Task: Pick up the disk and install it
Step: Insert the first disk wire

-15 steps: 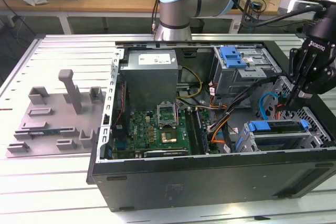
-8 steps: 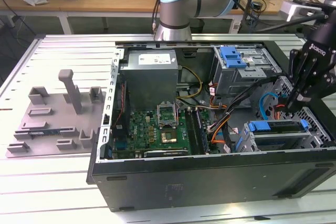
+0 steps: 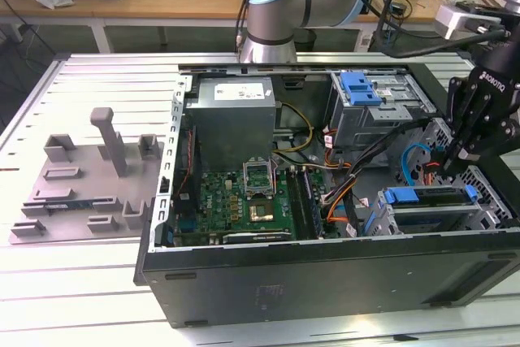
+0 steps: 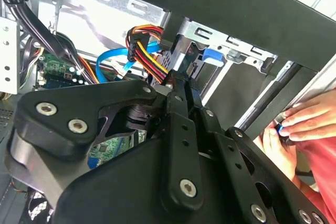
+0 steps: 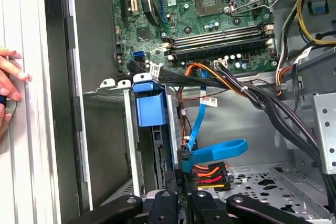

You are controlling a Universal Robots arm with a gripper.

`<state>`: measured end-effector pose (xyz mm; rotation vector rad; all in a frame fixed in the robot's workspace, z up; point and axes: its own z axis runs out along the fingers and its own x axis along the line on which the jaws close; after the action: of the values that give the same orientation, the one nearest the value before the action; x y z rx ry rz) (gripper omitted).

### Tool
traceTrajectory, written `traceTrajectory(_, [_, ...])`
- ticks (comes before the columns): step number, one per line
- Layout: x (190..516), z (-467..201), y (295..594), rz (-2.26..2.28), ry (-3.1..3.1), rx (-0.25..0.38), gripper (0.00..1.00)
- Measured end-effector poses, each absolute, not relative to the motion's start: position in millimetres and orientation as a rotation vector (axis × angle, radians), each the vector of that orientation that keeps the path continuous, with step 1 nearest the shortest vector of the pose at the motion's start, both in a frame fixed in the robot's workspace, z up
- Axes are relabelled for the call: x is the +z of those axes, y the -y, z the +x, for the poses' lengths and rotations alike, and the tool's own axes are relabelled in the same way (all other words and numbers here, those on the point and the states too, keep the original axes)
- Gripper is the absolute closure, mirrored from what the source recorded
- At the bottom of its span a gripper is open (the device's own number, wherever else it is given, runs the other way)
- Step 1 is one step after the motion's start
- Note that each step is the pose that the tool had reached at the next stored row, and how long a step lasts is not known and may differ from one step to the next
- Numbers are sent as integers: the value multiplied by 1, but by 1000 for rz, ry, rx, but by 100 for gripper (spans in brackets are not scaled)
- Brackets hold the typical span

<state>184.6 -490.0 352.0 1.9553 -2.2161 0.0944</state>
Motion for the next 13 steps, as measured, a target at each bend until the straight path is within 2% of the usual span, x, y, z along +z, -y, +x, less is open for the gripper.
traceTrajectory(13, [352, 179, 510, 2032, 2229, 20, 83])
